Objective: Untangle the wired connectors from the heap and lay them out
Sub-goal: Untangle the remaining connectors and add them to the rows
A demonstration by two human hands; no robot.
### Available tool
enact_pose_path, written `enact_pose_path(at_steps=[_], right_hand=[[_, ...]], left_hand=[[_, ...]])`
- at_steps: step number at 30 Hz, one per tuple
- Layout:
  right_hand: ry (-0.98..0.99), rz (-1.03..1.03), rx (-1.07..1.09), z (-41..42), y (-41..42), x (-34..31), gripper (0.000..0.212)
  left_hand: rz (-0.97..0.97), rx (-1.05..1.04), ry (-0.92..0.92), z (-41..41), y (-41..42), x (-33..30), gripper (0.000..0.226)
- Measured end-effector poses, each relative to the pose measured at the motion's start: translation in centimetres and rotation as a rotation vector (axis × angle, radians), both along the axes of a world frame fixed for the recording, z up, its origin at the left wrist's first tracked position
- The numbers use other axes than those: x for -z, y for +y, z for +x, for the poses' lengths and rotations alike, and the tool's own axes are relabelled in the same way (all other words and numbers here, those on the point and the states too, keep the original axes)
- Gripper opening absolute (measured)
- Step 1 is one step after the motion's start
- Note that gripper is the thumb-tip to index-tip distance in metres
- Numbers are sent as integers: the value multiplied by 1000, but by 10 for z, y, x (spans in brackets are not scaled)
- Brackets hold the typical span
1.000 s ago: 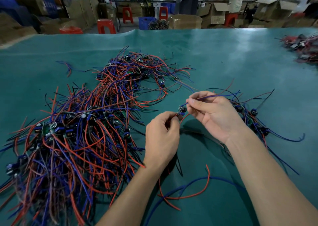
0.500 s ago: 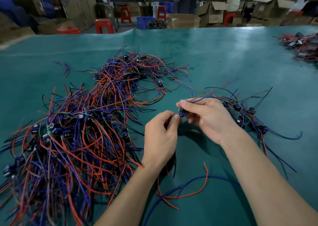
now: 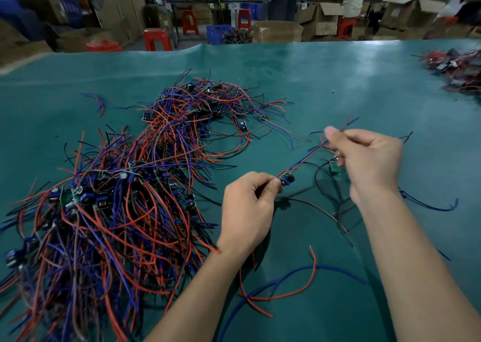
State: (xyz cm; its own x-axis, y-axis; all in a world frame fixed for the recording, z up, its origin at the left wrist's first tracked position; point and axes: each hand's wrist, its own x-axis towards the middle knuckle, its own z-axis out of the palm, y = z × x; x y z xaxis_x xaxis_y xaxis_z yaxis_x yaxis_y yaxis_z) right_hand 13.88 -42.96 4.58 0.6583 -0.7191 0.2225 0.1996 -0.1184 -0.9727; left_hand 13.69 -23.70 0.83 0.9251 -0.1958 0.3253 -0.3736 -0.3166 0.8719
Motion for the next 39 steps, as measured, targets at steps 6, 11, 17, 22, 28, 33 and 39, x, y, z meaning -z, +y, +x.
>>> enact_pose_path(at_steps=[6, 11, 17, 22, 28, 33, 39], right_hand=[[-168, 272, 285, -1, -11, 0, 22], [226, 17, -199, 3, 22, 5, 29], [214, -190, -690, 0, 63, 18, 14], [-36, -266, -416, 2, 55, -4, 6], [-281, -412, -274, 6, 75, -80, 8], [-239, -613, -563, 28, 143, -142, 33], [480, -771, -905, 99, 179, -125, 59]], left_hand=[[-68, -94, 37, 1, 0, 1, 22], [-181, -198, 35, 2, 0, 1, 25], [-98, -90, -9, 4, 1, 2, 19], [-85, -36, 11, 2, -1, 0, 24], [-88, -57, 7, 0, -1, -2, 25], [-70, -76, 15, 0, 0, -2, 28], [-92, -126, 49, 2, 0, -1, 22]])
